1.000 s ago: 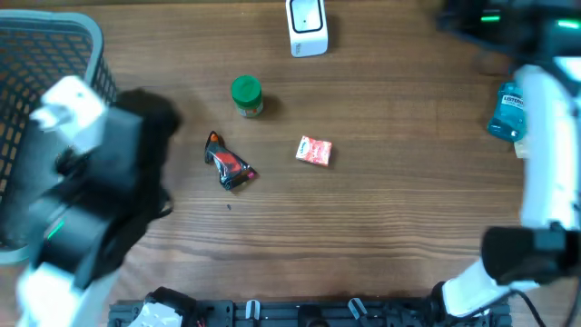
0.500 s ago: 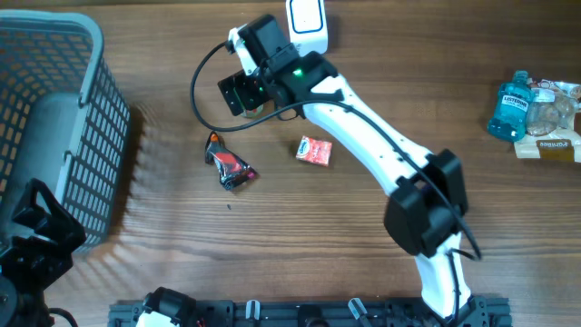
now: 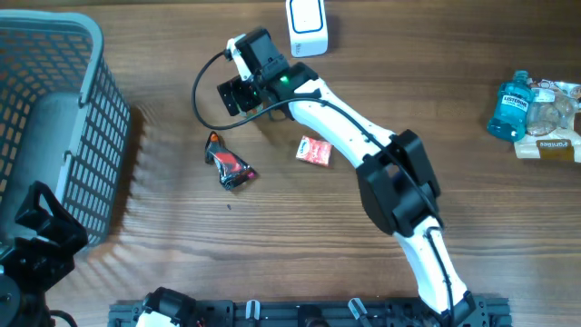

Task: Scan the item barcode
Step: 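Grasp the green-lidded jar with the right gripper and lift it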

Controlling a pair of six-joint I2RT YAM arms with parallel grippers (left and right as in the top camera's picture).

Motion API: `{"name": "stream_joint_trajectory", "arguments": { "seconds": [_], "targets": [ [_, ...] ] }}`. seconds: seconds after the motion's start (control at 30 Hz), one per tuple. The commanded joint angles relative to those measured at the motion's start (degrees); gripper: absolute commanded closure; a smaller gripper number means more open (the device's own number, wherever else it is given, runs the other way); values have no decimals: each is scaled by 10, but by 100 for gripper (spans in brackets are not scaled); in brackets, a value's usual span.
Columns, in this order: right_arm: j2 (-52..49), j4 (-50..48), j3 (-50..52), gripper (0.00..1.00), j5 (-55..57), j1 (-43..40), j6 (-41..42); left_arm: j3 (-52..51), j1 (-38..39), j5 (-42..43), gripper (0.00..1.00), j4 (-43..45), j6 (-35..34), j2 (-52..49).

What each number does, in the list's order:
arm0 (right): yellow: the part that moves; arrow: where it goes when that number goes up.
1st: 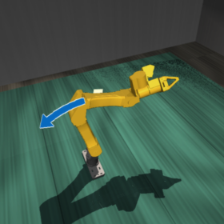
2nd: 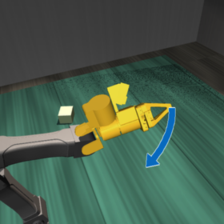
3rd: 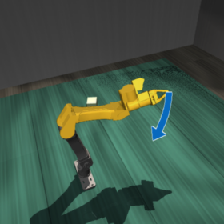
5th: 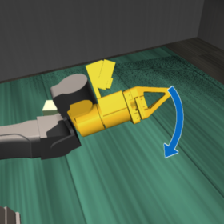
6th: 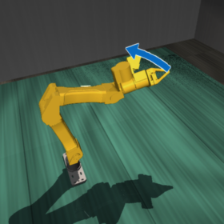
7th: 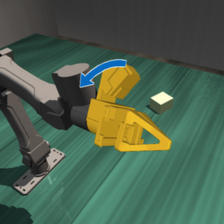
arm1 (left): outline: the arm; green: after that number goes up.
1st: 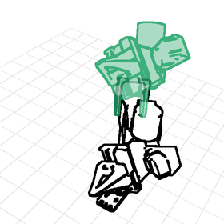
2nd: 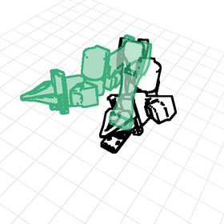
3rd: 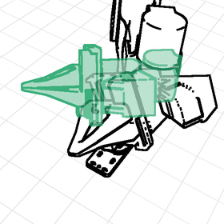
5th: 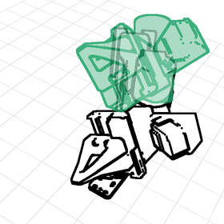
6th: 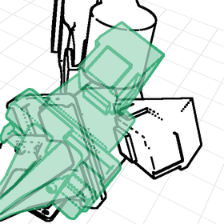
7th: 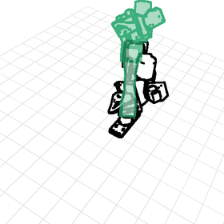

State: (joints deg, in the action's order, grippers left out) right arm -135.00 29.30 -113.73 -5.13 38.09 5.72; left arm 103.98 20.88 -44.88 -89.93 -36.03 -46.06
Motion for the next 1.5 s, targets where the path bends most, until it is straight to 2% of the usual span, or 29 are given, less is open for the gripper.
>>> {"name": "stream_joint_trajectory", "arguments": {
  "seconds": [0.0,0.2,0.3,0.33,0.43,0.5,0.97,1.1,1.3,1.47],
  "targets": [
    [-33,-2,0,0,-5,0,-4,-3,-3,5,0,-2,9,-5],
    [-53,-6,0,0,17,0,5,-3,-3,5,0,-6,9,-5],
    [-53,-26,0,4,17,0,5,-3,-3,5,0,-9,9,-5],
    [-53,-33,0,7,17,0,5,-3,-3,5,0,-11,9,-5],
    [-53,-38,0,27,17,0,14,-3,-3,5,0,-12,9,-5],
    [-53,-37,0,36,17,0,14,-3,-3,5,0,-12,9,-5],
    [-42,9,-19,45,17,-2,12,-3,-3,5,0,-15,9,-5],
    [-16,61,-42,46,17,-5,11,-3,-3,5,0,-15,9,-5],
    [28,173,-79,43,13,-17,19,-3,-3,5,0,-17,9,-5],
    [87,233,-79,42,-94,-43,25,-3,-3,5,0,-30,9,-5]
  ]
}}
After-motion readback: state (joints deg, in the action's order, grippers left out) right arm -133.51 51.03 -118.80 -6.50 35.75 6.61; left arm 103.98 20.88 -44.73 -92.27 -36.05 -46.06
